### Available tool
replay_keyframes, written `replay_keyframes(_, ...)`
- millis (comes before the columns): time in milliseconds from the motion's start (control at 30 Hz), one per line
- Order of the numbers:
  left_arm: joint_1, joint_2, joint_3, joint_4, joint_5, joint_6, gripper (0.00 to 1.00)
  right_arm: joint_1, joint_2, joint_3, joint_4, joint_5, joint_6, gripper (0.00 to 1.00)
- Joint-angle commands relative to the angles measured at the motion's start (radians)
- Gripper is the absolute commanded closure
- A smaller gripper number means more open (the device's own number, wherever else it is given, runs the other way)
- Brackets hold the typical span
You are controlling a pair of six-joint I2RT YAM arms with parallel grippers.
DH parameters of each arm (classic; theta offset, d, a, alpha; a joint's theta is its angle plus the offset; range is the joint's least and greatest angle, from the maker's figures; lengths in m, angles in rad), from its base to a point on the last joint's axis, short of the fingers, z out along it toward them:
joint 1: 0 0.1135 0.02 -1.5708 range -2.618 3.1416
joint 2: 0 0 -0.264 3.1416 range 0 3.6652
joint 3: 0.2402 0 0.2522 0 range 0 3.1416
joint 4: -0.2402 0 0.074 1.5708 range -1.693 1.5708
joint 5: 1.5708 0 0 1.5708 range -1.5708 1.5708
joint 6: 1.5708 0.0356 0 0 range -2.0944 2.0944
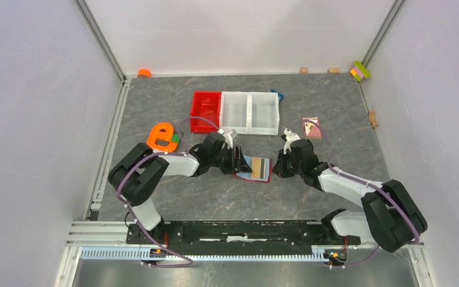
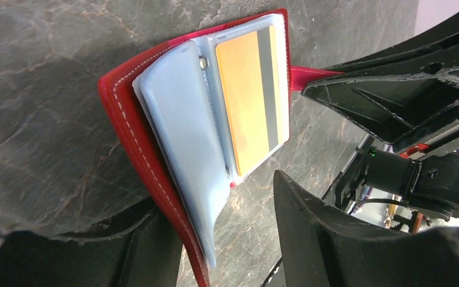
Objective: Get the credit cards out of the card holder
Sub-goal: Remove the credit card from the card holder.
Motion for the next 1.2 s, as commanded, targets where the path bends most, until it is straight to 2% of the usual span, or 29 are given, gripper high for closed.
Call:
replay_keyframes(0, -0.006, 0.064, 0.041, 0.055, 0.073, -0.033, 0.39, 0.001, 0.015, 0.045, -0.004, -0.015, -0.049, 1.0)
replay_keyframes(67, -0.005, 0.092, 0.053, 0.066, 0.096, -0.043, 0.41, 0.002, 0.022, 0.044, -0.001, -0.024, -0.053, 1.0)
replay_keyframes(133, -0.005, 0.115, 0.061, 0.066, 0.1, -0.048, 0.47, 0.002, 0.029, 0.044, 0.0, -0.028, -0.056, 1.0)
replay_keyframes(200, -0.004, 0.126, 0.066, 0.069, 0.096, -0.049, 0.61, 0.001, 0.031, 0.044, 0.0, -0.036, -0.059, 1.0)
replay_keyframes(300, 0.003, 0.118, 0.055, 0.085, 0.088, -0.058, 0.89, 0.002, 0.023, 0.05, -0.01, -0.032, -0.066, 0.97)
replay_keyframes(367, 0.013, 0.099, 0.036, 0.114, 0.084, -0.078, 0.98, 0.002, 0.007, 0.055, -0.021, -0.024, -0.07, 0.92)
replay_keyframes(600, 0.052, 0.014, -0.069, 0.331, 0.134, -0.242, 0.98, 0.001, -0.144, 0.021, -0.036, 0.034, -0.043, 0.34)
replay_keyframes(667, 0.057, -0.013, -0.088, 0.379, 0.143, -0.283, 0.98, 0.0, -0.186, 0.014, -0.047, 0.064, -0.01, 0.11)
replay_keyframes(700, 0.057, -0.029, -0.095, 0.395, 0.147, -0.299, 0.98, -0.001, -0.202, 0.007, -0.047, 0.065, 0.005, 0.03)
replay_keyframes(933, 0.069, -0.125, -0.144, 0.535, 0.163, -0.434, 0.98, -0.009, -0.336, -0.086, 0.081, -0.021, 0.141, 0.02)
replay_keyframes(1167, 0.071, -0.195, -0.159, 0.647, 0.17, -0.537, 0.98, -0.011, -0.49, -0.177, 0.23, -0.059, 0.351, 0.02)
